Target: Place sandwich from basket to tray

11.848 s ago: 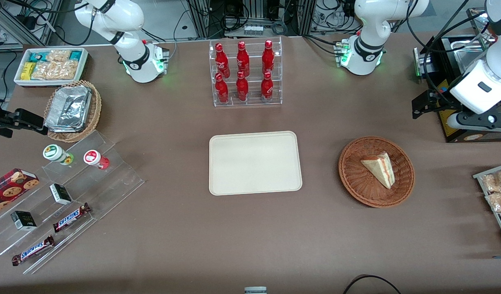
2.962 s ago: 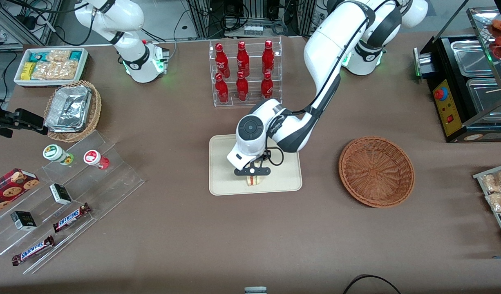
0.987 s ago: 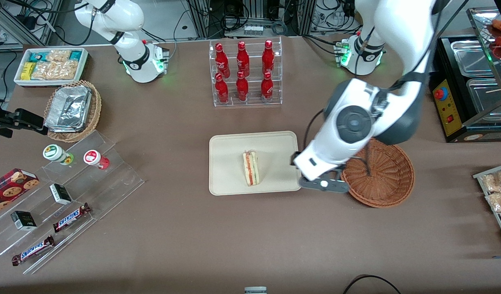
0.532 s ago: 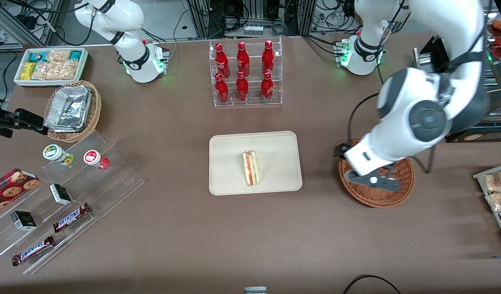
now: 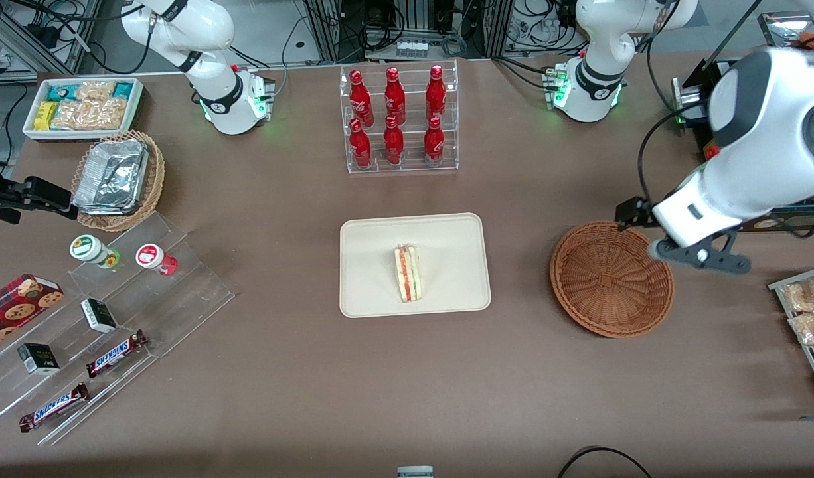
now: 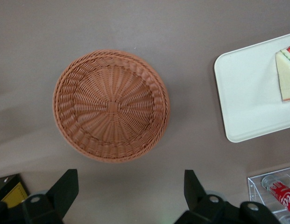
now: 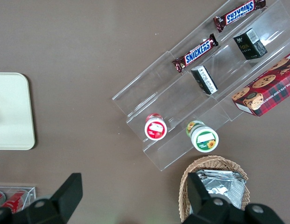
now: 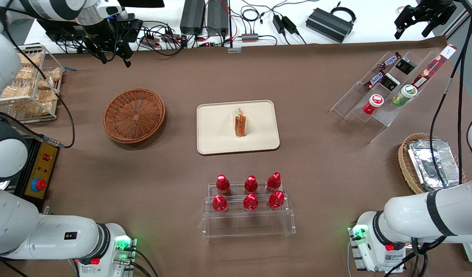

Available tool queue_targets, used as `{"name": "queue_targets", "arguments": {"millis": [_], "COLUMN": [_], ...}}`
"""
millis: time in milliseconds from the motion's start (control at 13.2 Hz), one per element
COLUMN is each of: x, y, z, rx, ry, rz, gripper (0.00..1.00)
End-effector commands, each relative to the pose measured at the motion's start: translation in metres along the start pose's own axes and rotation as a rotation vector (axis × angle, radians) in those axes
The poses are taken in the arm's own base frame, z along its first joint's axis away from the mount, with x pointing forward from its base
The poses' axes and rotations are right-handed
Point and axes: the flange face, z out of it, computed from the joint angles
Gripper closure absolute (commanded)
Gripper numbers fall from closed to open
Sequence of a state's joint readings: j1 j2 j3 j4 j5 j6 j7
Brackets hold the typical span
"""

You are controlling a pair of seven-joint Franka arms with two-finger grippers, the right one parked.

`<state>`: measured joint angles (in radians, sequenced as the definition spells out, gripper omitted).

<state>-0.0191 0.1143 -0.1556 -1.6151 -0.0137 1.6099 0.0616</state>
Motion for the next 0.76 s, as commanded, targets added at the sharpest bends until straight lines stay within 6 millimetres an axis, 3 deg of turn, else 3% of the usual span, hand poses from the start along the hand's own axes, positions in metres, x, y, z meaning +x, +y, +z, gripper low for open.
{"name": "queue_targets", "arguments": {"millis": [0,380,684], "x": [-0.033,-0.064,-0.076], "y": [-0.003,-0.030,-0.049], "z": [-0.019,-0.058,-0.081], "rx": [0.015,0.018,0.014], "ry": [-0.012,0.000,0.018], "rz": [-0.003,-0.064,-0.101], "gripper": [0.00,0.00,0.00]}}
